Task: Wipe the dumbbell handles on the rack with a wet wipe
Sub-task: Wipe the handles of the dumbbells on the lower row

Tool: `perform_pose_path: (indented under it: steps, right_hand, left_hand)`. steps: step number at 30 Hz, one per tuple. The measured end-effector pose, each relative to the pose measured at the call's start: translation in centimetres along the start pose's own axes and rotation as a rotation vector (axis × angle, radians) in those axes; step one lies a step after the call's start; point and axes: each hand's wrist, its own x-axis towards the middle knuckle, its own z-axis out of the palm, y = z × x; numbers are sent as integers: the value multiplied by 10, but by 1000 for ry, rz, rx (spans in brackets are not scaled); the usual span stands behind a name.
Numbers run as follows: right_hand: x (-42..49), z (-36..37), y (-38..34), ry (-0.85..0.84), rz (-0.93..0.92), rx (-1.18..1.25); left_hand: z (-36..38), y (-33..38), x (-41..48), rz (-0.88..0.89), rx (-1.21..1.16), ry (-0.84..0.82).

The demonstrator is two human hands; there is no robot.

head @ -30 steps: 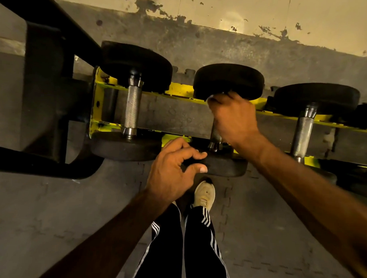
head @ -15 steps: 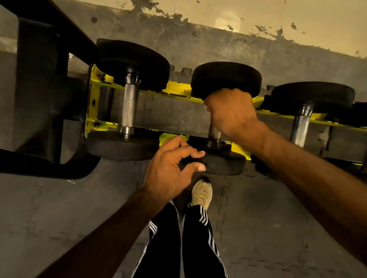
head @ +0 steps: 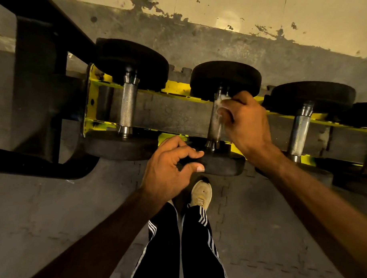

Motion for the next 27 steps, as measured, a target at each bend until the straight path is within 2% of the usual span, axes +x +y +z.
perform_pose_path:
  steps: [4,7,9,13,15,18,20,23,25,27]
  right_hand:
    - [13,16,-9,170,9,-101]
    - [17,21,-11,174,-164,-299]
    - [17,17,-19,79,-226,-432]
    - [29,13,-50,-286,-82,-574]
    - [39,15,-62,-340,-64,-671]
    - [44,16,-72,-331,-106,-710]
    - [37,12,-62,-255,-117,-658]
    - [13,9,-31,16,-145,-491]
    - [-5,12,-12,121,-53,-190]
    - [-10,18,-1,145,129,243]
  left_hand:
    - [-2,-1,1,-3,9,5]
    - [0,1,1,-10,1,0]
    - [0,1,1,-10,3,1]
    - [0,2,0,-26,6,2]
    - [0,4,2,-24,12,-9]
    - [-2,4,3,-29,14,-15]
    - [-2,4,2,-26,16,-11]
    - [-1,5,1,-26,-4,-1]
    - [-1,5,0,-25,-7,5]
    - [-1,5,1,-20,-4,7]
